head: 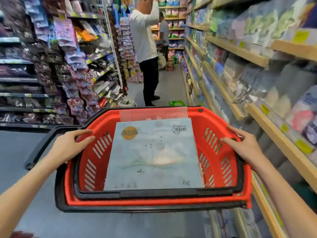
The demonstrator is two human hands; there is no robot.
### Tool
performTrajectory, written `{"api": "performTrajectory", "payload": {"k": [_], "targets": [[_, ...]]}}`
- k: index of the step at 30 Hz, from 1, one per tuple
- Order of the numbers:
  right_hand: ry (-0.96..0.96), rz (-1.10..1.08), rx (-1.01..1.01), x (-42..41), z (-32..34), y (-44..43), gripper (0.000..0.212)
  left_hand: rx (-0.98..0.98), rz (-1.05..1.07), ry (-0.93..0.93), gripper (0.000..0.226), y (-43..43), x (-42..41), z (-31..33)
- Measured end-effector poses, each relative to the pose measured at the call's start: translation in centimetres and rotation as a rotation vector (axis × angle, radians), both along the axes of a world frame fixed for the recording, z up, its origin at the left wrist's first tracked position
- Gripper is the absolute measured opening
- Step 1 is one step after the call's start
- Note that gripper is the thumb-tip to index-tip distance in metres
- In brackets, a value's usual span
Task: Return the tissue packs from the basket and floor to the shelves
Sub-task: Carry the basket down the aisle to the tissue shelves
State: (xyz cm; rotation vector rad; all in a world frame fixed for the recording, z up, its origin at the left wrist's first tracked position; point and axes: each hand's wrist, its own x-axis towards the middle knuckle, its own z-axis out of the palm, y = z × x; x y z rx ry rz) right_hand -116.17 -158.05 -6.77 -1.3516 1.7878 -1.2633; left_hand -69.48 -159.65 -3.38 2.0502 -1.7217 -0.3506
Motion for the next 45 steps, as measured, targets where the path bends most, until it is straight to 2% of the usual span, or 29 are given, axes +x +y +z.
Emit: {"api": "performTrajectory", "payload": {"k": [8,15,24,32,39,45], "targets": [[0.013,-0.021,0.005,4.8,-1.6,-18.8,0.056,0.032,-0.025,-0.010,0.039,-19.5,5.6,-1.0],[-0.022,-0.063,0.040,8.4,-2.3,-32.0,0.057,0.016,-0.108,-0.093,0.040,-36.5,8.4,0.5],[-0.062,-0.062,0.090,7.1,-3.5,-52.4,0.056,0.005,-0.121,-0.086,0.033,-57.4,8.0,-1.2],[-0.059,0.001,0.079,5.5,-2.3,-71.5,0.057,-0.022,-0.059,-0.054,0.039,-73.3,7.0,-1.9],[-0.049,-0.049,0.084,6.4,-2.6,-83.2,0.056,-0.047,-0.090,-0.057,0.036,-87.2,7.5,-2.1],[-0.053,-0.223,0.083,9.4,-5.4,-89.6,0.058,-0.005,-0.270,-0.106,0.034,-102.4,8.6,-3.0]]}}
